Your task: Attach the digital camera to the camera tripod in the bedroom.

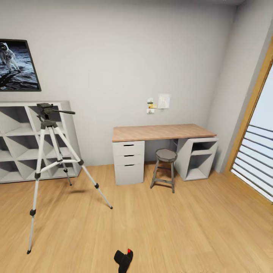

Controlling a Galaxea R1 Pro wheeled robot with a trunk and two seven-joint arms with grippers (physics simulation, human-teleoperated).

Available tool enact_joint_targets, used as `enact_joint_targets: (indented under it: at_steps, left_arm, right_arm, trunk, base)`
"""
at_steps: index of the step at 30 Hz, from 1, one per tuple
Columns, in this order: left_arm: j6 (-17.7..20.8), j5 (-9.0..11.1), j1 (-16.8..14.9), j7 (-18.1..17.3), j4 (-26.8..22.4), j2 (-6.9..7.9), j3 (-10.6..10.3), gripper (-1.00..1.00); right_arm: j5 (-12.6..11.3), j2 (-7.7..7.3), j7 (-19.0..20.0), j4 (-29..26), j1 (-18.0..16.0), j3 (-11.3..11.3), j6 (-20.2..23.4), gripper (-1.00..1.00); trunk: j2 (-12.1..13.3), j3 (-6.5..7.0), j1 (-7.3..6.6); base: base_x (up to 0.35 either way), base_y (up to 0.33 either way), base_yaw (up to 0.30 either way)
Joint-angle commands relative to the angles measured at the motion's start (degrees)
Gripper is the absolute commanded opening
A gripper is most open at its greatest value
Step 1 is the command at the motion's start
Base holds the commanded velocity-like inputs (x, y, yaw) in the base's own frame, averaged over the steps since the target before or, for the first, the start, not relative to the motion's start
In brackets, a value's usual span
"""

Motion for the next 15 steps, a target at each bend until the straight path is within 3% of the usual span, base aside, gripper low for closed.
enact_joint_targets:
  at_steps: [1, 15]
  left_arm:
    - [-0.1, 0.4, 0.0, 0.0, -0.1, 0.0, 0.1, 1.0]
    - [-0.1, 0.4, 0.0, 0.0, -0.1, 0.0, 0.1, 1.0]
  right_arm:
    - [0.1, 0.01, 0.0, 0.0, 0.0, 0.2, -0.1, 1.0]
    - [0.2, 0.04, 0.0, 0.0, 0.0, 0.4, -0.1, 1.0]
  trunk:
    - [0.0, -0.04, 0.0]
    - [0.0, -0.04, 0.0]
  base:
    - [0.0, 0.0, -0.238]
    - [0.0, 0.0, -0.279]
